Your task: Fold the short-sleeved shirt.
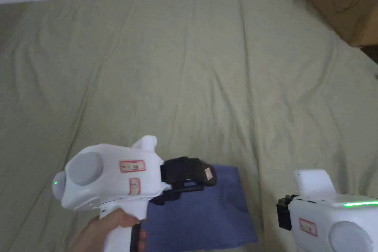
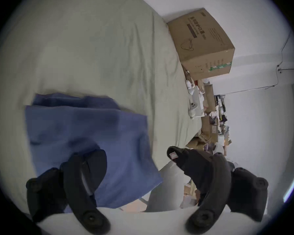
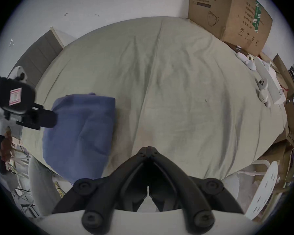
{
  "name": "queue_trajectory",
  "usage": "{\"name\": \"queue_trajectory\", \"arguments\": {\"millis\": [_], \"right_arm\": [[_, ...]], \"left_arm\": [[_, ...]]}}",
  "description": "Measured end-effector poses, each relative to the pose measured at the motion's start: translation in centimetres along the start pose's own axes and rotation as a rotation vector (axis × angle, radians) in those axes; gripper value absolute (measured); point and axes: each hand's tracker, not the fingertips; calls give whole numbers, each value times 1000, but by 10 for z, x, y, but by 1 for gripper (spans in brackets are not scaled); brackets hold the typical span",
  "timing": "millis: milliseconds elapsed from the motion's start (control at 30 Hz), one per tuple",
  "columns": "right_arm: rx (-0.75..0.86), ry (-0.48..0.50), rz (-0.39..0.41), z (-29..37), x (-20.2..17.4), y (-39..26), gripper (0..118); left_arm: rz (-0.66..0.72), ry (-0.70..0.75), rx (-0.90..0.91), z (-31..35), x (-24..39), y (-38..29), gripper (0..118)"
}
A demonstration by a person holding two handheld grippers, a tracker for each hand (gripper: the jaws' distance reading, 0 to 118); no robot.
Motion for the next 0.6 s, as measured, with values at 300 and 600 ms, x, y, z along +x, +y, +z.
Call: {"name": "queue_trajectory", "arguments": {"millis": [300,600], "right_arm": [[-1,41,-14,-10,-2,-2,0],[2,31,-54,-6,16,-8,0]], "left_arm": [[5,71,-3,-20,-28,-27,0],[-92,46,-147,-115,19,-30,0]]}}
